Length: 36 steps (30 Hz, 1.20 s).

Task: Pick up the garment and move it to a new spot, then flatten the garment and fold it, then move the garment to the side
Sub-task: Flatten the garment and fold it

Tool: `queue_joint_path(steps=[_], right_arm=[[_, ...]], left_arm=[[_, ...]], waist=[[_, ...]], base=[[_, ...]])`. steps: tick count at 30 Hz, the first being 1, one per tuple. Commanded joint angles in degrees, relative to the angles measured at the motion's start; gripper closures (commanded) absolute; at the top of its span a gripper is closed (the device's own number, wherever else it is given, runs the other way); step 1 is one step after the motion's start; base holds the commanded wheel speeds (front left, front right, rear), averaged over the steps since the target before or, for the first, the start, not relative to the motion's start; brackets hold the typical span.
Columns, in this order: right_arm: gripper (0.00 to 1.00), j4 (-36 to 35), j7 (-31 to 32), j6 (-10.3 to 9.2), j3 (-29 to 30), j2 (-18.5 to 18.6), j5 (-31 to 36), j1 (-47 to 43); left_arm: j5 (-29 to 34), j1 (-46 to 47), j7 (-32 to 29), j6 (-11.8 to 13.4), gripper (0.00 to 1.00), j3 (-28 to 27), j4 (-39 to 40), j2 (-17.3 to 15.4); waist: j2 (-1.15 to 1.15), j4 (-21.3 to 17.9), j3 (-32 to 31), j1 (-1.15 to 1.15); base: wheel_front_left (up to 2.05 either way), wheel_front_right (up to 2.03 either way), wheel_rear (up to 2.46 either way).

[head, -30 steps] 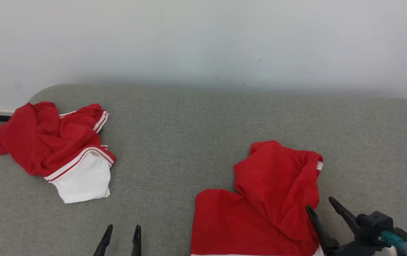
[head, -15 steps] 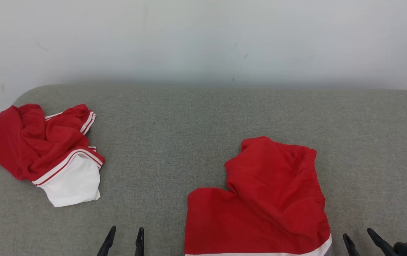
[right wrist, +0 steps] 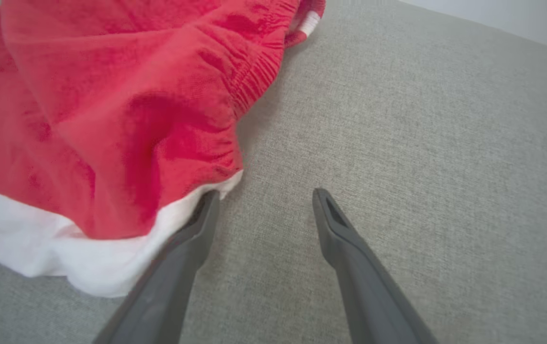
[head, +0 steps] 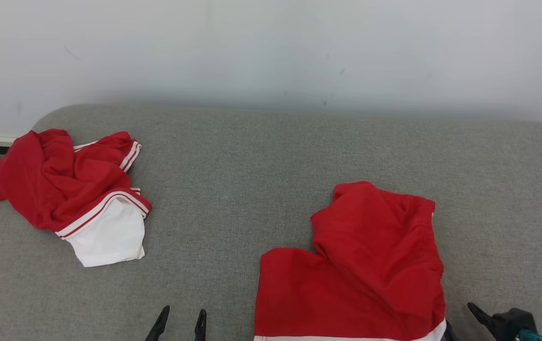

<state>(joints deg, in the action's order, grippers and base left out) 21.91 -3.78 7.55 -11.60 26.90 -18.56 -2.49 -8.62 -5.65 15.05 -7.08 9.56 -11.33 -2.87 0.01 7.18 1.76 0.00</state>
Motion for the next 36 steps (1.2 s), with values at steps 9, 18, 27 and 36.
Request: queue_joint_path(steps=[9, 18, 27, 36], right_arm=[[0.00, 4.95, -1.59, -0.13, -7.80, -0.77, -0.81, 6.74], [0.00, 8.95, -3.57, -0.13, -15.04, 0.06, -3.38, 11.06], [1.00, 13.07, -7.95, -0.14, -16.00, -0.07, -7.33, 13.20], [1.00, 12.49, -10.63, -0.14, -9.60, 0.64, -6.04, 10.06]], left_arm=[[-0.25, 0.97, 0.19, 0.23, 0.00, -0.14, -0.04, -0.02], [0.05, 0.90, 0.19, 0.17, 0.00, -0.59, -0.20, -0.01], [-0.57, 0.09, 0.19, 0.47, 0.00, -0.58, 0.06, -0.01], [-1.05, -0.53, 0.19, 0.82, 0.00, -0.67, 0.37, -0.01]], waist=[[-0.01, 0.94, 0.60, 0.00], [-0.01, 1.47, 0.46, 0.00], [-0.01, 1.33, -0.37, 0.00], [-0.01, -0.02, -1.20, 0.00]], base=[[0.00, 0.00, 0.00], [0.00, 0.00, 0.00], [0.00, 0.00, 0.00], [0.00, 0.00, 0.00]])
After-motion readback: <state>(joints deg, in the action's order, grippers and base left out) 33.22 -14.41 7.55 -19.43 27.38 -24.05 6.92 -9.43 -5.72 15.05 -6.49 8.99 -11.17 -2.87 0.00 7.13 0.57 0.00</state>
